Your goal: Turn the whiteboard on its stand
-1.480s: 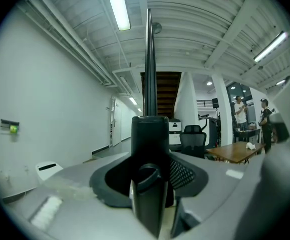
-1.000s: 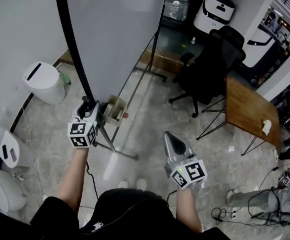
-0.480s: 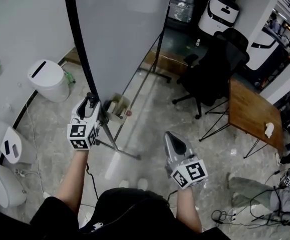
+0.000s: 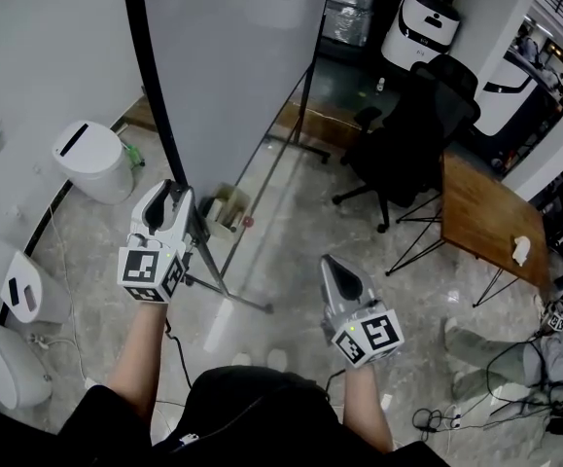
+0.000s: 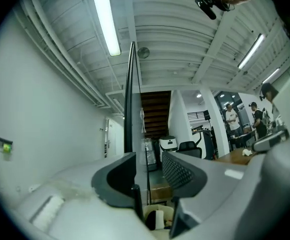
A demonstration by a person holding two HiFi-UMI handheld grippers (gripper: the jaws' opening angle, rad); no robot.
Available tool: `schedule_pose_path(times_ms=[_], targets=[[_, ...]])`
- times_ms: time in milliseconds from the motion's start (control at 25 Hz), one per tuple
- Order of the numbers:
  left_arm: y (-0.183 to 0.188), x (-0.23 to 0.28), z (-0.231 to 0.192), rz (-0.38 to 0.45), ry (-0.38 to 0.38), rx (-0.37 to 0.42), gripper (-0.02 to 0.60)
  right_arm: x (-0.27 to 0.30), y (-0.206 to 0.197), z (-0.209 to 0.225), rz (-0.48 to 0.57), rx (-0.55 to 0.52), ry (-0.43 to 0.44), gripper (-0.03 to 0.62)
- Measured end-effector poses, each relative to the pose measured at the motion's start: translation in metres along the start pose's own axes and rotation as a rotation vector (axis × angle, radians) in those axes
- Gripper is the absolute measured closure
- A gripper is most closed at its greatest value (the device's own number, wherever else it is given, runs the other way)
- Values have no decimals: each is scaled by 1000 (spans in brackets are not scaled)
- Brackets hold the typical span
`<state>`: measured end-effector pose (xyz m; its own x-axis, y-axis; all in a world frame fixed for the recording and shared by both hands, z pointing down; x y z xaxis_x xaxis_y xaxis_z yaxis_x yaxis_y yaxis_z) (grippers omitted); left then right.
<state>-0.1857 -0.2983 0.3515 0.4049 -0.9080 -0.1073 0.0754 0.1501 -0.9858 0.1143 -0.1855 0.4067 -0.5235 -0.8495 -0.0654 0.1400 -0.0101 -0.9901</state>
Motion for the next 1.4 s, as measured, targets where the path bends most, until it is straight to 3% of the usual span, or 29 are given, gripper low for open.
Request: schedule_pose_path(times_ms=[400, 680, 1000, 1400], targets=[[10, 18, 65, 38, -182, -72, 506, -15, 12, 13, 26, -28, -80, 585], [-2, 23, 113, 16, -287, -124, 528, -20, 13, 18, 22, -34, -101, 585], [-12, 19, 150, -6, -348, -163, 541, -18, 16, 19, 19, -45, -104, 585], [-28, 14, 170, -61, -348, -187, 577, -18, 12, 19, -2, -56, -110, 586]])
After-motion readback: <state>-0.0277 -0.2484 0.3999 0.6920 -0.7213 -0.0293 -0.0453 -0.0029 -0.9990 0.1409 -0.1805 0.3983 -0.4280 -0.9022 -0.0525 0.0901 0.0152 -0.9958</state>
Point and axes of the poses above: the fingertips, and each gripper's own axes: x forward along the fingers, z to its right, y out of its top, the point moved 5 cm from there along -x, backward along the fingers, and after that the axes turned 1 degree about x, right-handed, at the moved point
